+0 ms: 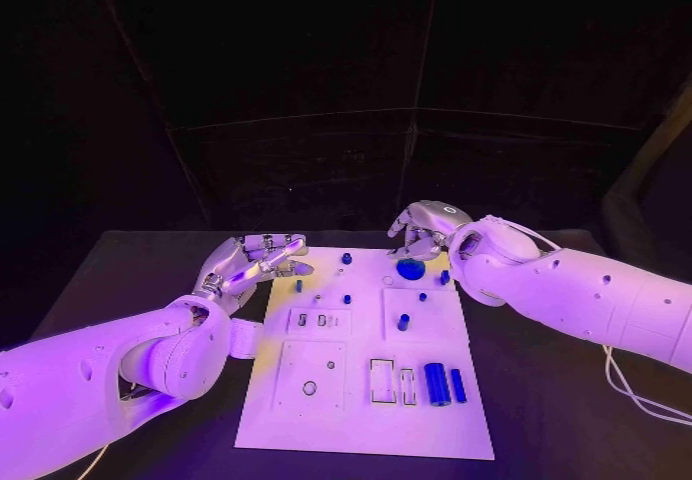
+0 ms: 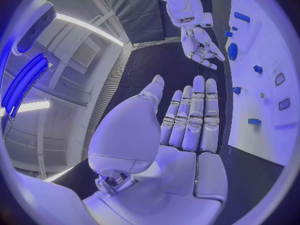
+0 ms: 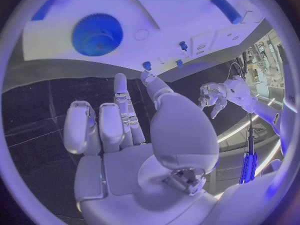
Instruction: Assemble the parts on the task board
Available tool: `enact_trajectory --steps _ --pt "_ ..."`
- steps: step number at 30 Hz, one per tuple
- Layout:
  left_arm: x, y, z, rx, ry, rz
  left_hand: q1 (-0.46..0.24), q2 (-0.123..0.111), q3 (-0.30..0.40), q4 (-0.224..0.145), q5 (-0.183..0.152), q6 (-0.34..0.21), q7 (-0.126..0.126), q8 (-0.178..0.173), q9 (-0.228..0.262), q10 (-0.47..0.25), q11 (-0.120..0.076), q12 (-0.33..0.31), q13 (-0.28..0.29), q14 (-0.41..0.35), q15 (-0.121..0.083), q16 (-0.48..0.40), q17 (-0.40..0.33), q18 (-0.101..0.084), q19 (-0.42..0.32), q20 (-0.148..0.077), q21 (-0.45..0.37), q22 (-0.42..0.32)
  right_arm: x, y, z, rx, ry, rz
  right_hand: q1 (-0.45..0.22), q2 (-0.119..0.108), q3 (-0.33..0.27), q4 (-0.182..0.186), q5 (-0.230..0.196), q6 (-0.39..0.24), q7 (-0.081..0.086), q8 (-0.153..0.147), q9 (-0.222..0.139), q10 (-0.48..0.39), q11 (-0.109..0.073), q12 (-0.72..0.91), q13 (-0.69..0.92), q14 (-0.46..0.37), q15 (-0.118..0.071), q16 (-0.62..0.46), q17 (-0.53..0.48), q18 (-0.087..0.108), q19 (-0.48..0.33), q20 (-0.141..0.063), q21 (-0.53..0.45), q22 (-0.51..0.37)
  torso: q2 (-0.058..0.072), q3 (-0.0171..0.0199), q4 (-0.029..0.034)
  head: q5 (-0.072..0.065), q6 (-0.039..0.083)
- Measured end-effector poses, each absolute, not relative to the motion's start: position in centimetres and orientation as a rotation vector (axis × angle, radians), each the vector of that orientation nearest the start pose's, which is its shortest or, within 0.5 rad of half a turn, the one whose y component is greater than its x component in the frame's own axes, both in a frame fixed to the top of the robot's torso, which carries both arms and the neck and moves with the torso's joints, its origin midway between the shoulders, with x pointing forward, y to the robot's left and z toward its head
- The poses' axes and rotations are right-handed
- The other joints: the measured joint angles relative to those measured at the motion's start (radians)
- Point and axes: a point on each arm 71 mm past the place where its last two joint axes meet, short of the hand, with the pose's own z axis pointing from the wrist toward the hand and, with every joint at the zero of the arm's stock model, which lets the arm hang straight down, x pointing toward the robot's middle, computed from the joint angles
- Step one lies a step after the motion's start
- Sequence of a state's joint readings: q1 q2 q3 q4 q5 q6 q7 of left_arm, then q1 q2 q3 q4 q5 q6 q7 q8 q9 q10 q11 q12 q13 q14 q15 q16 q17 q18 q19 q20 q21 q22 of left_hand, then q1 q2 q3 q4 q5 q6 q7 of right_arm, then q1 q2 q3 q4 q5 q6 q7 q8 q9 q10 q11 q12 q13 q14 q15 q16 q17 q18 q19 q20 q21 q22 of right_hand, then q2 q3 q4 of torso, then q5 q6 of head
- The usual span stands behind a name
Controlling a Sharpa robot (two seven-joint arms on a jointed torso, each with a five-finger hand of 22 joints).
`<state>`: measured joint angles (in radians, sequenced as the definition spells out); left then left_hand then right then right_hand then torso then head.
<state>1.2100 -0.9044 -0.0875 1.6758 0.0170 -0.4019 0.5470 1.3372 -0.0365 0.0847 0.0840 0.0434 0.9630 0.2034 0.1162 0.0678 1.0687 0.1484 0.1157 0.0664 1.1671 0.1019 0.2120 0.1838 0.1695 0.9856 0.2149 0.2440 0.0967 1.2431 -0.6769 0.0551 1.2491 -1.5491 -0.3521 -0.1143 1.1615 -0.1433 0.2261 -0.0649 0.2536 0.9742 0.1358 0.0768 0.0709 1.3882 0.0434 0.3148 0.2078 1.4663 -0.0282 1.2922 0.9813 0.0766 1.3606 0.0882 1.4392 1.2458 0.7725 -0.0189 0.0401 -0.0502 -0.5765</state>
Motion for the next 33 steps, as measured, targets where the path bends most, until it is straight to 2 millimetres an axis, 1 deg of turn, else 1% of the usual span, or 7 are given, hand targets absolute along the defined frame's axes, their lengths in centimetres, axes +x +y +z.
enact_trajectory --steps 3,6,11,21,25,26,33 --pt "45.7 20.1 -17.0 -1.053 1.312 -1.608 0.004 0.004 -0.003 -0.003 0.0 0.0 0.0 0.0 0.0 0.003 0.003 0.0 0.0 0.0 0.0 0.0 0.0 0.0 0.0 0.0 0.0 -0.001 55.1 -21.7 -14.1 -0.08 1.524 0.487 0.023 -0.005 -0.108 0.063 0.005 -0.007 -0.007 0.007 0.0 -0.037 -0.001 0.155 0.176 -0.001 -0.008 0.068 0.109 0.0 0.031 -0.012 0.024 0.05 0.0 0.0007 -0.0045 -0.002 0.002" --pt "45.8 20.1 -17.0 -1.053 1.313 -1.609 0.004 0.004 -0.003 -0.003 0.0 0.0 0.0 0.0 0.0 0.004 0.004 0.0 0.0 0.0 0.0 0.0 0.0 0.0 0.0 0.0 0.0 -0.001 54.9 -22.9 -14.3 -0.045 1.566 0.469 0.066 0.018 -0.175 0.126 0.011 -0.018 0.002 0.018 0.0 -0.093 0.005 0.322 0.377 -0.001 -0.008 0.099 0.163 -0.015 0.042 -0.006 0.031 0.062 0.0 0.0011 -0.0069 -0.002 0.003" --pt "45.8 20.1 -17.0 -1.053 1.313 -1.609 0.004 0.004 -0.003 -0.003 0.0 0.0 0.0 0.0 0.0 0.004 0.004 0.0 0.0 0.0 0.0 0.0 0.0 0.0 0.0 0.0 0.0 -0.001 54.9 -23.3 -14.6 -0.028 1.62 0.451 0.119 0.013 -0.221 0.187 0.011 -0.036 0.004 0.022 0.001 -0.106 0.005 0.474 0.562 0.001 0.002 0.128 0.219 -0.015 0.046 -0.002 0.038 0.062 0.0 0.0014 -0.0073 -0.003 0.004" --pt "45.9 20.2 -17.1 -1.054 1.314 -1.608 0.004 0.004 0.0 -0.006 0.0 0.0 0.0 0.0 0.0 0.004 0.004 0.0 0.0 0.0 0.0 0.0 0.001 0.0 0.0 0.0 0.0 -0.001 55.1 -22.6 -15.3 -0.04 1.703 0.425 0.161 0.006 -0.24 0.231 0.02 -0.046 0.008 0.028 0.0 -0.084 0.016 0.654 0.762 -0.002 0.004 0.168 0.314 -0.015 0.077 0.006 0.054 0.062 0.001 0.0012 -0.0044 -0.003 0.003" --pt "45.9 20.1 -17.1 -1.054 1.314 -1.61 0.004 0.004 0.0 -0.006 0.0 0.0 0.0 0.0 0.0 0.004 0.004 0.0 0.0 0.0 0.0 0.0 0.001 0.0 0.0 0.0 0.0 -0.001 55.2 -22.8 -15.5 -0.042 1.716 0.406 0.168 0.012 -0.24 0.234 0.02 -0.05 0.012 0.033 0.0 -0.08 0.012 0.677 0.789 -0.003 0.005 0.172 0.325 -0.016 0.077 0.006 0.058 0.062 0.001 0.0005 -0.0051 -0.002 0.003" --pt "45.9 20.1 -17.1 -1.053 1.314 -1.61 0.004 0.004 0.0 -0.006 0.0 0.0 0.0 0.0 0.0 0.004 0.004 0.0 0.0 0.0 0.0 0.0 0.001 0.0 0.0 0.0 0.0 -0.001 55.2 -22.8 -15.5 -0.042 1.718 0.402 0.169 0.013 -0.239 0.235 0.02 -0.05 0.012 0.033 0.0 -0.08 0.012 0.679 0.792 -0.003 0.005 0.172 0.327 -0.031 0.078 0.008 0.058 0.062 0.001 0.0003 -0.0052 -0.003 0.003" --pt "45.9 20.1 -17.1 -1.054 1.315 -1.61 0.004 0.004 0.0 -0.006 0.0 0.0 0.0 0.0 0.0 0.004 0.004 0.0 0.0 0.0 0.0 0.0 0.001 0.0 0.0 0.0 0.0 -0.001 55.2 -22.8 -15.6 -0.048 1.726 0.389 0.183 0.017 -0.239 0.241 0.041 -0.05 0.011 0.033 0.0 -0.08 0.012 0.699 0.817 0.0 0.009 0.178 0.327 -0.031 0.083 0.006 0.062 0.062 0.001 0.0002 -0.0052 -0.008 0.0"
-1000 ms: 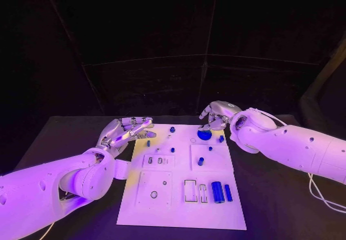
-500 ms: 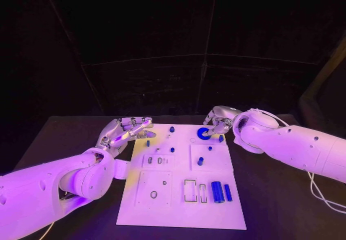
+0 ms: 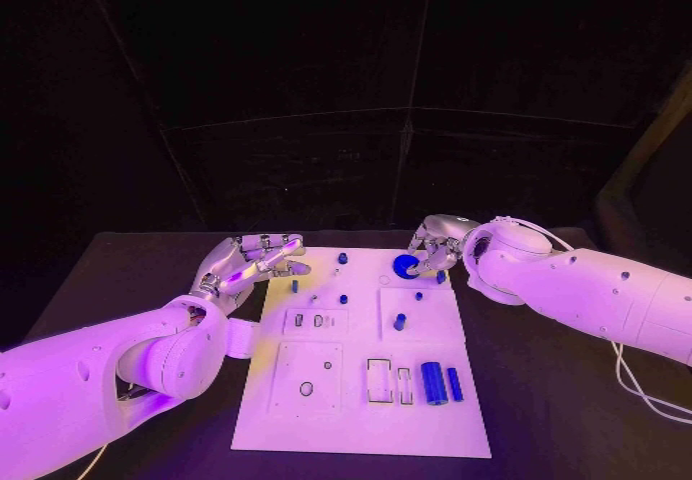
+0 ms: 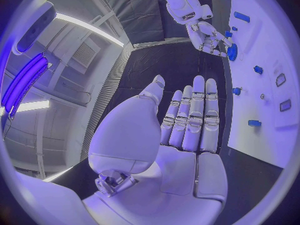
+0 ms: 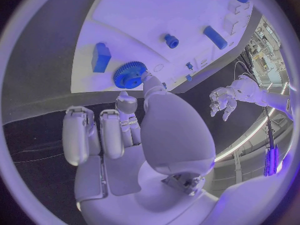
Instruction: Assemble the parts on the task board
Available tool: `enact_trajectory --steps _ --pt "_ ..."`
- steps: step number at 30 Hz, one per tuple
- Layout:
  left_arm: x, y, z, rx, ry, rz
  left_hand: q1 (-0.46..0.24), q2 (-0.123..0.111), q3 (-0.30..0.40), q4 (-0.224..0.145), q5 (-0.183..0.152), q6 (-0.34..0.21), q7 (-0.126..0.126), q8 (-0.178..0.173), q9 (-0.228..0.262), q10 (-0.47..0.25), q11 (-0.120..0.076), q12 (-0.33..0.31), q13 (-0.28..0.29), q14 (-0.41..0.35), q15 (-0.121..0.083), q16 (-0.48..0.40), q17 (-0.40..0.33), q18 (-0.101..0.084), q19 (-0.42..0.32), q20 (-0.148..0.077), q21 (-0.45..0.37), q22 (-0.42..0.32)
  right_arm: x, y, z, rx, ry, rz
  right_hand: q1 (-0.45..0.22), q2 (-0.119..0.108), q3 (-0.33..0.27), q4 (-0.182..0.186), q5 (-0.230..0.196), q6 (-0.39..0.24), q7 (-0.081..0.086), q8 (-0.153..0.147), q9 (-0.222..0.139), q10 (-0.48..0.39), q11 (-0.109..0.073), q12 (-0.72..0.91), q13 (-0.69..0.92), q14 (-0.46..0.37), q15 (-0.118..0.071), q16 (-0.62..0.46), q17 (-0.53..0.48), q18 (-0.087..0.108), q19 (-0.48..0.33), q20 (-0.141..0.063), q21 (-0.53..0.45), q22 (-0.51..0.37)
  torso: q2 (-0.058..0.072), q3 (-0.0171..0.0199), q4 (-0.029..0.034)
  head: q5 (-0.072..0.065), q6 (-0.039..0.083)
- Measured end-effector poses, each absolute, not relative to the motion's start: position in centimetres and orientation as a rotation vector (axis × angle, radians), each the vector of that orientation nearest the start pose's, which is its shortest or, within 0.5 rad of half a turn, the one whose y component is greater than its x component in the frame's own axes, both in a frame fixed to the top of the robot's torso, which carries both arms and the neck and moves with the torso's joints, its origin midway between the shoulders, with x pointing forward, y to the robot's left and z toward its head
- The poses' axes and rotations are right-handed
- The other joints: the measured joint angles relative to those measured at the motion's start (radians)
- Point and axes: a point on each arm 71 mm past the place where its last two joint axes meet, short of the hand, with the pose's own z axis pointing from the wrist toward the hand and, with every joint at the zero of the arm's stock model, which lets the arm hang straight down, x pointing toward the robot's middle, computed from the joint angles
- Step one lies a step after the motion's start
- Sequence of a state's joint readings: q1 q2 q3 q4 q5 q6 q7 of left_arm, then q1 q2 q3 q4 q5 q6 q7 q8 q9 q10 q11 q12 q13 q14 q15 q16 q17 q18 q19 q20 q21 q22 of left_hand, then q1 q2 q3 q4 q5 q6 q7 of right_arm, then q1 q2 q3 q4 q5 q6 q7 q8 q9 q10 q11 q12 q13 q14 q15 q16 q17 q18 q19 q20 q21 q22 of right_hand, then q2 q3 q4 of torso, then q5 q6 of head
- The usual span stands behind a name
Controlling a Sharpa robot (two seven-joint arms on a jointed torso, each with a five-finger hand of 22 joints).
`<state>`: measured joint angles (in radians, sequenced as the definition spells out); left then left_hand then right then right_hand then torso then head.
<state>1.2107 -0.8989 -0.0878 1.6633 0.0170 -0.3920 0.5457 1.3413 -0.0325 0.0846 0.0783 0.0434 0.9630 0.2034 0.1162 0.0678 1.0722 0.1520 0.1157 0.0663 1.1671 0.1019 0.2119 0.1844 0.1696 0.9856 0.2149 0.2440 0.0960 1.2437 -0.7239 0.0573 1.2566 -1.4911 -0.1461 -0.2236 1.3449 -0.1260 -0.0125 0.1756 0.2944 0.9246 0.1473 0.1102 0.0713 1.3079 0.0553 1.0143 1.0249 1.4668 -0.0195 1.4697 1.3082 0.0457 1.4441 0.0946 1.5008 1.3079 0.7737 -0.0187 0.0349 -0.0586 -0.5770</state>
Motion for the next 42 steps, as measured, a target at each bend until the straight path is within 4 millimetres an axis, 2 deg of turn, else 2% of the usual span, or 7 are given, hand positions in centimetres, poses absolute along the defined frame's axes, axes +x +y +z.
enact_trajectory --steps 10,17,27,33,38,40,42 --pt "46.0 20.1 -17.1 -1.054 1.316 -1.611 0.0 0.0 0.0 0.0 0.0 0.004 0.004 0.0 0.0 0.0 0.0 0.0 0.0 0.0 0.0 0.0 0.0 0.0 0.0 0.0 0.0 -0.001 55.5 -22.4 -15.8 -0.056 1.74 0.383 0.037 0.013 0.014 -0.009 0.007 0.0 0.0 0.009 0.0 0.007 0.0 0.039 0.041 0.0 0.0 0.01 0.0 0.0 0.007 0.0 0.005 0.0 0.0 0.0 -0.0008 0.002 -0.005" --pt "46.0 20.1 -17.1 -1.054 1.317 -1.612 0.0 0.0 0.0 0.0 0.0 0.004 0.004 0.0 0.0 0.0 0.0 0.0 0.0 0.0 0.0 0.0 0.0 0.0 0.0 0.0 0.0 -0.001 55.7 -21.9 -15.9 -0.066 1.749 0.382 0.057 0.033 0.038 -0.019 -0.025 0.006 -0.006 0.02 0.0 0.02 -0.001 0.066 0.072 0.0 0.0 0.014 0.0 0.0 0.011 0.004 0.008 0.0 0.0 0.0004 -0.0007 0.003 -0.009" --pt "46.0 20.1 -17.1 -1.054 1.318 -1.612 0.0 0.0 0.0 0.0 0.0 0.004 0.004 0.0 0.0 0.0 0.0 0.0 0.0 0.0 0.0 0.0 0.0 0.0 0.0 0.0 0.0 -0.001 55.9 -21.8 -15.8 -0.077 1.752 0.369 0.066 0.042 0.063 -0.03 -0.021 0.032 -0.008 0.027 0.001 0.042 -0.006 0.108 0.115 0.0 0.0 0.018 0.0 0.0 0.015 0.0 0.012 0.0 0.0 0.0001 -0.0002 0.002 -0.013" --pt "46.0 20.1 -17.1 -1.054 1.318 -1.612 0.0 0.0 0.0 0.0 0.0 0.004 0.004 0.0 0.0 0.0 0.0 0.0 0.0 0.0 0.0 0.0 0.001 0.0 0.0 0.0 0.0 -0.001 55.9 -21.6 -15.7 -0.088 1.748 0.369 0.084 0.061 0.119 -0.046 -0.06 0.084 -0.016 0.046 0.002 0.064 -0.021 0.148 0.158 -0.002 -0.003 0.018 0.0 0.0 0.018 -0.004 0.017 0.0 0.0 0.0001 -0.0002 0.002 -0.016" --pt "46.0 20.2 -17.1 -1.055 1.318 -1.611 0.0 0.0 0.0 0.0 0.0 0.004 0.004 0.0 0.0 0.0 0.0 0.0 0.0 0.0 0.0 0.0 0.001 0.0 0.0 0.0 0.0 -0.001 55.6 -21.3 -15.7 -0.1 1.728 0.383 0.088 0.071 0.17 -0.057 -0.073 0.089 -0.012 0.049 0.0 0.083 -0.028 0.183 0.196 -0.002 -0.013 0.023 0.0 0.001 0.023 -0.013 0.024 0.0 0.0 0.0002 -0.0002 0.001 -0.016" --pt "46.0 20.2 -17.1 -1.055 1.318 -1.611 0.0 0.0 0.0 0.0 0.0 0.004 0.004 0.0 0.0 0.0 0.0 0.0 0.0 0.0 0.0 0.0 0.001 0.0 0.0 0.0 0.0 -0.001 55.4 -20.9 -15.6 -0.107 1.707 0.4 0.083 0.075 0.18 -0.058 -0.077 0.089 -0.011 0.049 -0.001 0.089 -0.029 0.194 0.206 -0.002 -0.013 0.026 0.0 -0.016 0.021 -0.015 0.029 0.0 0.0 0.0002 -0.0004 0.001 -0.016" --pt "46.0 20.2 -17.1 -1.055 1.319 -1.611 0.0 0.0 0.0 0.0 0.0 0.004 0.004 0.0 0.0 0.0 0.0 0.0 0.0 0.0 0.0 0.0 0.0 0.0 0.0 0.0 0.0 -0.001 55.1 -20.4 -15.3 -0.115 1.678 0.423 0.078 0.081 0.184 -0.063 -0.077 0.089 -0.011 0.049 -0.002 0.09 -0.029 0.2 0.213 0.002 -0.017 0.027 -0.001 -0.016 0.021 -0.015 0.029 0.0 0.0 0.0002 -0.0005 0.002 -0.015"
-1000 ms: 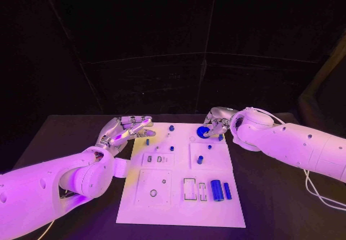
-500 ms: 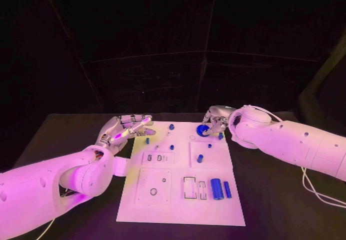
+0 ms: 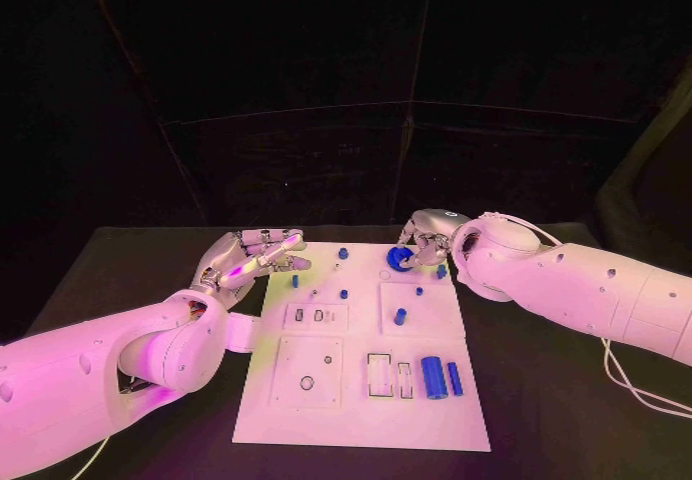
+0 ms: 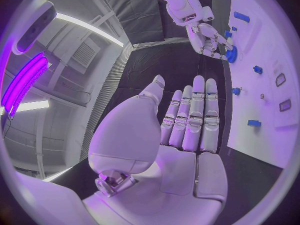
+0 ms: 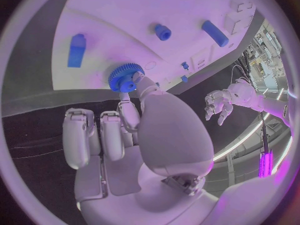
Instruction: Assemble the parts on the task board
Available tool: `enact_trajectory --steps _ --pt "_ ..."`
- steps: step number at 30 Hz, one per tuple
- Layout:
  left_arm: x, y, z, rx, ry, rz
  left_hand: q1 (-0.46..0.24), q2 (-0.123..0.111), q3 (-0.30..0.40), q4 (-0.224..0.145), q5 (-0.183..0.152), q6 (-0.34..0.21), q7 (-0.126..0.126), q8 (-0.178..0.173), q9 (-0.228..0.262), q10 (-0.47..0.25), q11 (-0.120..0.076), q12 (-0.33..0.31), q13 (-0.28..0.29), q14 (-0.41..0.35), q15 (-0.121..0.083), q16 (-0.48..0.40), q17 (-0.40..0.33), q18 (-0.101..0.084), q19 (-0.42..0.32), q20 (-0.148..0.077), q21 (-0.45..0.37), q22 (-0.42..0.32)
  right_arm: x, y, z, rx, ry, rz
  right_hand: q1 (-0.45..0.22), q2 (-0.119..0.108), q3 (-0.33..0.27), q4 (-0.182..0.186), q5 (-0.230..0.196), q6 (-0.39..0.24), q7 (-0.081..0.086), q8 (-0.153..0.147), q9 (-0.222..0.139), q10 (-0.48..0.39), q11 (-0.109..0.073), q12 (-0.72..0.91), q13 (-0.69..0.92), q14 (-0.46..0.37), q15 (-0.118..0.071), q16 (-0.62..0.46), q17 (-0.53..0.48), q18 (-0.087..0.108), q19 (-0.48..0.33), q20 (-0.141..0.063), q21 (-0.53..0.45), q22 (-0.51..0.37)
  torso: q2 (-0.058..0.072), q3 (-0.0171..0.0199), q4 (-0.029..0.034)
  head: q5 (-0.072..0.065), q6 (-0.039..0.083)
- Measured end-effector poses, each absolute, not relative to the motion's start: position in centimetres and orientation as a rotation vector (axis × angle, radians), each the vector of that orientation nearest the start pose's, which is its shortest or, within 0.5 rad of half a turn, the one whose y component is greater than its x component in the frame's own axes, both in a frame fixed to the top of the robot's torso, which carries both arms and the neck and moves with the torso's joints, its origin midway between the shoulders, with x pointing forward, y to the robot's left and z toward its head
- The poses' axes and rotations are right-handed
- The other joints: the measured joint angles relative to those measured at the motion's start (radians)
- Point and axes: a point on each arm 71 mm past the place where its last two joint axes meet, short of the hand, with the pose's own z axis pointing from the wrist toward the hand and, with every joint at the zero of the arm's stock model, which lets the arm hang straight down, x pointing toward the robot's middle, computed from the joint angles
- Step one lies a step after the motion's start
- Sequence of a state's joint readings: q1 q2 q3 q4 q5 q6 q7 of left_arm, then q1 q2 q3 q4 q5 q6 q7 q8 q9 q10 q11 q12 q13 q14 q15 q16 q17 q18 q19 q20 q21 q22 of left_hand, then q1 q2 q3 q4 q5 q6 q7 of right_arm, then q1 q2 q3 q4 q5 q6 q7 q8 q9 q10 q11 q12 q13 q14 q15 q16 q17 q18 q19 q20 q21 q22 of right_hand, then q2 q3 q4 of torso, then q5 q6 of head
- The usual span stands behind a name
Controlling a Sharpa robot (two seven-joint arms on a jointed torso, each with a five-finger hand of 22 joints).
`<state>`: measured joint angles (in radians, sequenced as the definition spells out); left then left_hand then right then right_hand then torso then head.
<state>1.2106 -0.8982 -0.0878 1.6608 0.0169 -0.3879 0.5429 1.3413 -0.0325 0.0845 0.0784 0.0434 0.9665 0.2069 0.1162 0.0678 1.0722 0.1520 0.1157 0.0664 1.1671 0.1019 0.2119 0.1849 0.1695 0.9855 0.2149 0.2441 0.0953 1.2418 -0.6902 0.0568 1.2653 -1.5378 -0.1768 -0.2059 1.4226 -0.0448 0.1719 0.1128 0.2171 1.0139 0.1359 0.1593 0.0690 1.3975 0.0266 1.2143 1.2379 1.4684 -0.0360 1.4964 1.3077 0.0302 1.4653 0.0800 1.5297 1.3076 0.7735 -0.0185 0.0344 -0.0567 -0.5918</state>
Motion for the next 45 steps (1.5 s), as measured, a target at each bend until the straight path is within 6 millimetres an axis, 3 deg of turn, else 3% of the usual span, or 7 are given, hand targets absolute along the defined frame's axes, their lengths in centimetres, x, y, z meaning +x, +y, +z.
enact_trajectory --steps 3,5,11,21,36,42,45 --pt "46.0 20.2 -17.1 -1.055 1.319 -1.611 0.0 0.0 0.0 0.0 0.0 0.0 0.0 0.0 0.0 0.0 0.0 0.0 0.0 0.0 0.0 0.0 0.0 0.0 0.0 0.0 0.0 0.0 54.7 -19.7 -14.9 -0.124 1.64 0.453 -0.004 0.003 0.005 -0.005 0.018 0.0 0.0 -0.001 -0.001 0.002 -0.002 0.001 0.006 0.0 0.0 0.0 0.0 0.0 0.0 0.0 0.0 0.0 0.0 -0.0003 0.0 0.001 0.001" --pt "46.0 20.2 -17.1 -1.055 1.319 -1.611 0.0 0.0 0.0 0.0 0.0 0.0 0.0 0.0 0.0 0.0 0.0 0.0 0.0 0.0 0.0 0.0 0.0 0.0 0.0 0.0 0.0 0.0 54.3 -19.2 -14.6 -0.13 1.614 0.473 -0.011 0.006 0.009 -0.009 0.033 0.0 0.0 -0.001 -0.042 0.002 -0.002 0.002 0.007 0.0 0.0 0.0 0.0 0.0 0.0 0.0 0.0 0.0 -0.001 -0.0006 -0.0001 0.001 0.002" --pt "45.9 20.2 -17.1 -1.055 1.319 -1.613 0.0 0.0 0.0 0.0 0.0 0.0 0.0 0.0 0.0 0.0 0.0 0.0 0.0 0.0 0.0 0.0 0.0 0.0 0.0 0.0 0.0 0.0 53.2 -16.4 -13.6 -0.161 1.542 0.542 -0.044 -0.016 0.034 0.013 0.039 0.001 0.001 -0.017 -0.042 0.009 -0.009 0.001 0.005 0.0 0.0 0.0 0.0 0.0 0.0 0.0 0.006 0.0 -0.001 -0.0014 0.0005 0.003 0.003" --pt "45.9 20.0 -17.1 -1.054 1.321 -1.616 0.0 0.0 0.0 0.0 0.0 0.0 0.0 0.0 0.0 0.0 0.0 0.0 0.0 0.0 0.0 0.0 0.0 0.0 0.0 0.0 0.0 0.0 52.5 -10.7 -13.5 -0.224 1.496 0.602 -0.052 -0.016 0.035 0.014 0.04 0.003 -0.001 -0.024 -0.042 0.006 -0.006 0.0 0.004 0.0 0.0 0.0 0.0 0.0 0.0 0.0 0.006 0.0 0.0 -0.0015 0.0025 0.01 0.003" --pt "45.9 19.9 -17.1 -1.054 1.322 -1.618 0.0 0.0 -0.003 -0.003 0.0 0.0 0.0 0.0 0.0 0.0 0.0 -0.008 0.0 0.0 0.0 -0.007 0.001 0.0 0.0 0.0 0.0 -0.002 53.1 -8.7 -15.0 -0.26 1.54 0.557 -0.064 -0.022 0.041 0.014 0.039 0.005 -0.001 -0.025 -0.042 0.005 -0.005 -0.01 -0.002 0.0 0.0 0.0 0.0 0.0 0.0 0.0 0.006 0.0 0.001 0.0 0.0 0.017 0.0" --pt "45.9 19.9 -17.1 -1.054 1.322 -1.619 0.0 0.0 -0.003 -0.003 0.0 0.0 0.0 0.0 0.0 0.0 0.0 -0.008 0.0 0.0 0.0 -0.007 0.001 0.0 0.0 0.0 0.0 -0.001 53.4 -8.5 -15.3 -0.268 1.554 0.529 -0.067 -0.025 0.047 0.015 0.038 0.005 -0.001 -0.031 -0.042 -0.004 0.004 -0.03 -0.017 0.0 0.0 0.0 0.0 0.0 0.0 0.0 0.006 0.0 0.001 0.0002 -0.0001 0.016 -0.001" --pt "45.9 19.9 -17.1 -1.053 1.323 -1.619 0.0 0.0 -0.003 -0.003 0.0 0.0 0.0 0.0 0.0 0.0 0.0 -0.008 0.0 0.0 0.0 -0.007 0.001 0.0 0.0 0.0 0.0 -0.001 53.5 -8.4 -15.4 -0.272 1.559 0.514 -0.078 -0.037 0.05 0.014 0.012 0.017 0.002 -0.036 -0.042 -0.006 0.006 -0.035 -0.019 0.0 0.0 0.0 0.0 0.0 0.0 0.0 0.006 0.0 0.001 0.0002 -0.0001 0.016 -0.002"
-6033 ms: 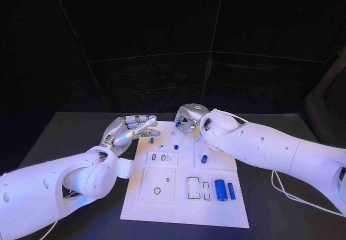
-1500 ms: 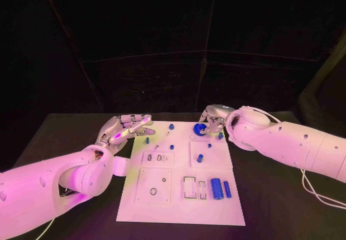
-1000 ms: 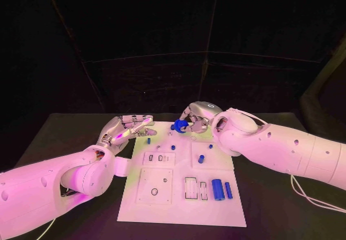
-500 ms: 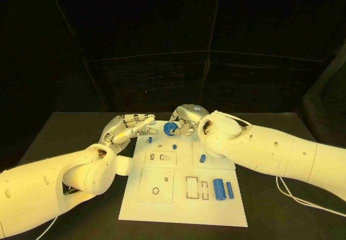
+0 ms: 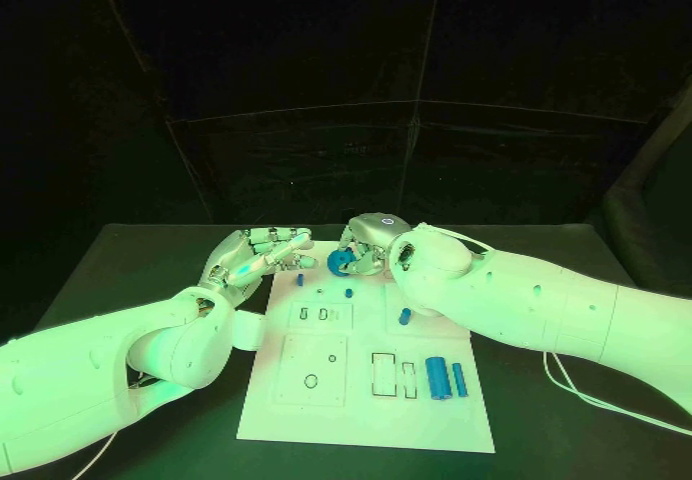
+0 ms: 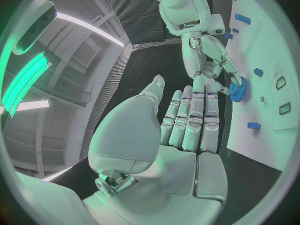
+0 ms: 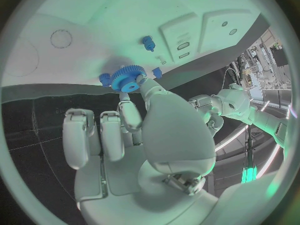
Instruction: Assemble the parts on the task board
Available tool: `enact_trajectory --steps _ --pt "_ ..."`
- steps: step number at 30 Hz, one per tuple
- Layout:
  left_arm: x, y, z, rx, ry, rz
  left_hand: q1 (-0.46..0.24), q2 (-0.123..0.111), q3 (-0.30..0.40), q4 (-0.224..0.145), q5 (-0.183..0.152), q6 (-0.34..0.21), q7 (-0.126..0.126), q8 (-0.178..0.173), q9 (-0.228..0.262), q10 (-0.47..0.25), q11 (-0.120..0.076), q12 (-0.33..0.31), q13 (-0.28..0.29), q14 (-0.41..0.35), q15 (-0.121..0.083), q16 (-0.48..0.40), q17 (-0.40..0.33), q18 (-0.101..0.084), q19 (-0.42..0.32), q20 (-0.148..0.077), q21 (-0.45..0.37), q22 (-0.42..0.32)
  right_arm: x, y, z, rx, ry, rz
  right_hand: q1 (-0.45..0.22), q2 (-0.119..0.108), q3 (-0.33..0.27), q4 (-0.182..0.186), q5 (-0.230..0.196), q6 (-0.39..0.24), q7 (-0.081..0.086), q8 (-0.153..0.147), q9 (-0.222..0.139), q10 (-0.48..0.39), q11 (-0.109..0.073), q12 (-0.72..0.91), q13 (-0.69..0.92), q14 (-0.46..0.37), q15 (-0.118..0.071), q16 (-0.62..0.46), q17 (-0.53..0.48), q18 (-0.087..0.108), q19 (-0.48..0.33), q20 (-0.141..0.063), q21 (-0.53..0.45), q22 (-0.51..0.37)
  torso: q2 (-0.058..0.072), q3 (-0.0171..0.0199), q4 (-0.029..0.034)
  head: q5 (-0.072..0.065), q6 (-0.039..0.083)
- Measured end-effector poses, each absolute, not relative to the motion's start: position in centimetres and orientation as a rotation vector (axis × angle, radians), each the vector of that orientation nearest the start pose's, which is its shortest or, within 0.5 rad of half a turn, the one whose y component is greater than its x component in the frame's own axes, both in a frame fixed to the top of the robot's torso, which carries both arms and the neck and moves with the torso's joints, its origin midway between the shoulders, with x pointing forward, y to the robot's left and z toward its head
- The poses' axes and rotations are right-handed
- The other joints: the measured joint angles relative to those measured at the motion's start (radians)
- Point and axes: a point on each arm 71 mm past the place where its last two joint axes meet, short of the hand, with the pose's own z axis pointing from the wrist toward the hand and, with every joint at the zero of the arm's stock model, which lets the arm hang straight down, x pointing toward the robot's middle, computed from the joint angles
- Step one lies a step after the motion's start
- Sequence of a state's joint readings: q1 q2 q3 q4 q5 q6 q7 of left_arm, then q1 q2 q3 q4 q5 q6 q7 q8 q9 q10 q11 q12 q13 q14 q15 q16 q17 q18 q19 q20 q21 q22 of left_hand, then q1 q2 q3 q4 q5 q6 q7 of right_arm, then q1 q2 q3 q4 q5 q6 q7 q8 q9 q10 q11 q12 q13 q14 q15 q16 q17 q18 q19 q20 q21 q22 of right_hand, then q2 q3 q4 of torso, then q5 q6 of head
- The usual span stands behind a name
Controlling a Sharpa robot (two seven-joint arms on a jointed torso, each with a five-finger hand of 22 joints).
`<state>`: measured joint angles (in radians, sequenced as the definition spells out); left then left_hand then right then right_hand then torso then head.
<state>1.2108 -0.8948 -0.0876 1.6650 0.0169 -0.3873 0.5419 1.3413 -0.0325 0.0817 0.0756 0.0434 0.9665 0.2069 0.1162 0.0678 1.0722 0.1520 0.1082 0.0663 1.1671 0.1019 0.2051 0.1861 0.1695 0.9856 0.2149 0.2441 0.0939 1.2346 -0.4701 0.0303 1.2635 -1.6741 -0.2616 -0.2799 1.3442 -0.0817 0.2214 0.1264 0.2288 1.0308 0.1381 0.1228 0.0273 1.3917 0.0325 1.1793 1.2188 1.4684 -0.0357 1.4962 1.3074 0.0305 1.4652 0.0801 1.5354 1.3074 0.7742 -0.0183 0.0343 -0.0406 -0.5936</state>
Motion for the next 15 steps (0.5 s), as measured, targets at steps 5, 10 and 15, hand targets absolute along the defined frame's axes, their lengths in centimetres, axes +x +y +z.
enact_trajectory --steps 5,10,15 --pt "45.9 19.84 -17.07 -1.053 1.323 -1.619 0.0 0.0 0.0 0.0 0.0 0.0 0.0 0.0 0.0 0.0 0.0 0.0 0.0 0.0 0.0 0.0 0.0 0.0 0.0 0.0 0.0 0.0 53.6 -8.26 -15.6 -0.277 1.568 0.492 -0.014 -0.014 0.002 0.0 -0.037 0.012 -0.005 -0.016 0.024 -0.007 0.007 -0.019 -0.012 0.0 0.0 0.0 0.0 0.0 0.0 0.0 0.0 0.0 0.0 -0.0002 0.0 0.0 -0.001" --pt "45.9 19.82 -17.07 -1.053 1.323 -1.62 0.0 0.0 0.0 0.0 0.0 0.0 0.0 0.0 0.0 0.0 0.0 0.0 0.0 0.0 0.0 0.0 0.0 0.0 0.0 0.0 0.0 0.0 53.78 -8.34 -15.72 -0.277 1.573 0.471 -0.022 -0.02 0.005 0.0 -0.061 -0.018 -0.003 -0.035 0.043 -0.018 0.018 -0.031 -0.021 -0.002 0.006 0.0 0.0 0.0 0.0 0.0 0.0 0.0 0.0 -0.0004 -0.0004 0.0 -0.001" --pt "45.9 19.81 -17.08 -1.053 1.324 -1.62 0.0 0.0 0.001 -0.001 0.0 0.0 0.0 0.0 0.0 0.0 0.0 0.0 0.0 0.0 0.0 0.0 0.0 0.0 0.0 0.0 0.0 0.0 53.85 -8.31 -15.82 -0.281 1.579 0.458 -0.045 -0.039 -0.007 0.005 -0.078 -0.04 0.004 -0.048 0.039 -0.025 0.025 -0.046 -0.03 -0.004 0.011 0.0 0.0 0.0 0.0 0.008 0.0 0.0 0.0 -0.0005 -0.0004 0.0 -0.001"
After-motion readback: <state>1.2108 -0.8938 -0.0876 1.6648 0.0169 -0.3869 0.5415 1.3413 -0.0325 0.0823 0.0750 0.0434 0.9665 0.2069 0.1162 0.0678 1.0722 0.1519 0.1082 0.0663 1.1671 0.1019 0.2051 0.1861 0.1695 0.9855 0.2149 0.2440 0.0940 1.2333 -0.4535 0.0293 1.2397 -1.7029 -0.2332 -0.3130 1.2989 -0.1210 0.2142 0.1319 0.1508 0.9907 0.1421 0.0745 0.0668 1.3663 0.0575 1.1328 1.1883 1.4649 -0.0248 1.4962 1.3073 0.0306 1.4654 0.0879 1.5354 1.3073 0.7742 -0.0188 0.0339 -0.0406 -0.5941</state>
